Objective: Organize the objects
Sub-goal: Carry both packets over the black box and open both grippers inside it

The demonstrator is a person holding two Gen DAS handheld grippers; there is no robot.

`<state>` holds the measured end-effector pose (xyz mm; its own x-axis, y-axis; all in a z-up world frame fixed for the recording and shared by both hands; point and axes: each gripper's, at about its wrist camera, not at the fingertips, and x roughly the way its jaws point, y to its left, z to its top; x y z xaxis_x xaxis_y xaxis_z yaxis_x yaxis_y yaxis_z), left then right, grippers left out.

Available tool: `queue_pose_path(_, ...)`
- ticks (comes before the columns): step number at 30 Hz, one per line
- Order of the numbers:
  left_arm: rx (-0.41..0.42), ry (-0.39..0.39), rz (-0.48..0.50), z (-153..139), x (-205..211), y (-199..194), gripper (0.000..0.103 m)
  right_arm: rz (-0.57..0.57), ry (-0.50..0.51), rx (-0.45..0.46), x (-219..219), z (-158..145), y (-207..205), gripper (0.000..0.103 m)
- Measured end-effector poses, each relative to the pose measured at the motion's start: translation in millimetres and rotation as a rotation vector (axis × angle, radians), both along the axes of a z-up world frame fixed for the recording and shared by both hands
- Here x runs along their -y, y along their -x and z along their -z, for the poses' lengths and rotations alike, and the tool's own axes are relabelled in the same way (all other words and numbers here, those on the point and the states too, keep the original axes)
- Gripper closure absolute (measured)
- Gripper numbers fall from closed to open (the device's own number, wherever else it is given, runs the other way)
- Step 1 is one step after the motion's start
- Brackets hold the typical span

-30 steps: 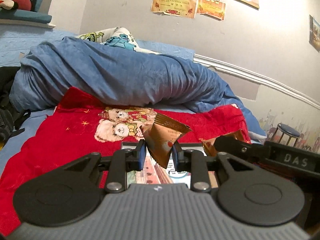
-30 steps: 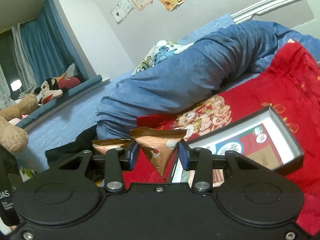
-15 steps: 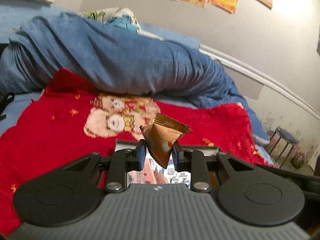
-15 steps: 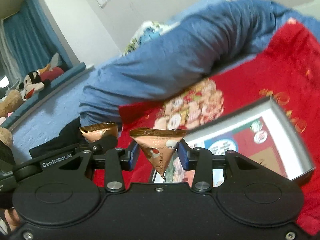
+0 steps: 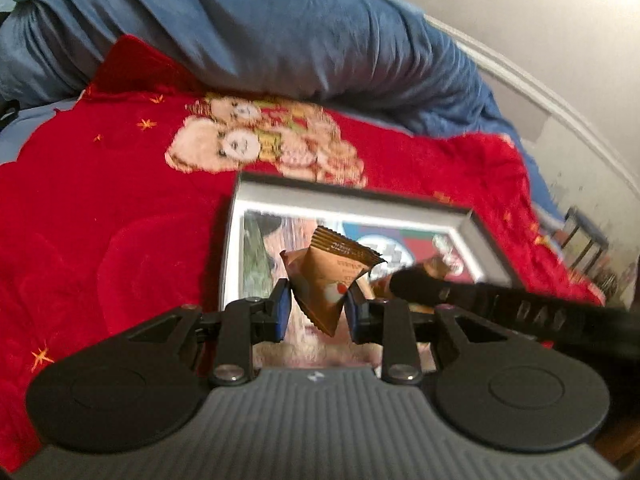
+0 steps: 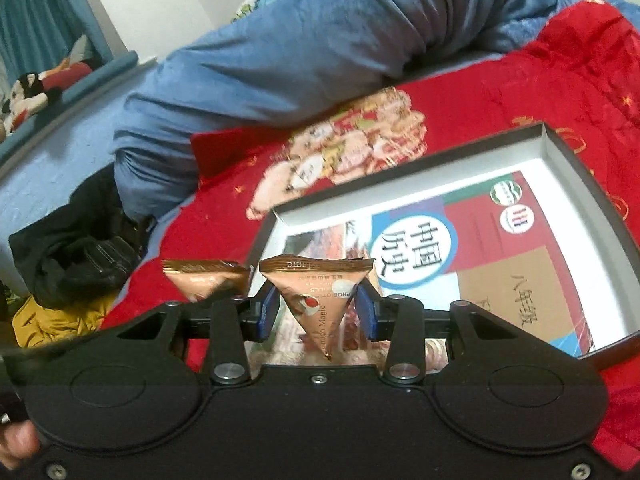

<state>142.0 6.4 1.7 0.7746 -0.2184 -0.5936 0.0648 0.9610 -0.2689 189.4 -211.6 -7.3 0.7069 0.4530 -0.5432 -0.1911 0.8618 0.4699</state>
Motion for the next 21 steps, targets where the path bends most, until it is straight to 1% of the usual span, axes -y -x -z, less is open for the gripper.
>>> queue_pose_path(3, -0.034, -0.016, 0.006, 11, 5, 0, 0.069, 0.001, -0.005, -0.019, 3, 0, -1, 0.064)
queue_pose_path(5, -0.048, -0.018, 0.006, 14, 7, 2, 0.068, 0.003, 0.011, -0.031, 4, 0, 0, 0.064)
queue_pose_path(8, -0.04, -0.035, 0.014, 13, 11, 6, 0.066, -0.004, 0.048, -0.047, 2, 3, 1, 0.064)
queue_pose_path(11, -0.033, -0.056, 0.016, 11, 13, 8, 0.066, -0.013, 0.044, -0.07, -1, 8, 1, 0.064)
queue_pose_path(12, -0.036, -0.06, 0.015, 12, 14, 8, 0.061, -0.016, 0.042, -0.074, -2, 9, 2, 0.064)
queue_pose_path(14, -0.045, -0.065, 0.015, 13, 14, 8, 0.054, -0.021, 0.043, -0.08, -4, 11, 2, 0.064)
queue_pose_path(15, -0.048, -0.069, 0.011, 14, 14, 7, 0.052, -0.023, 0.048, -0.083, -5, 12, 2, 0.064)
queue_pose_path(18, -0.067, -0.063, 0.0, 19, 12, 6, 0.051, -0.024, 0.059, -0.095, -6, 14, 1, 0.064)
queue_pose_path(21, -0.079, -0.06, 0.004, 20, 11, 4, 0.044, -0.023, 0.063, -0.1, -6, 15, 0, 0.064)
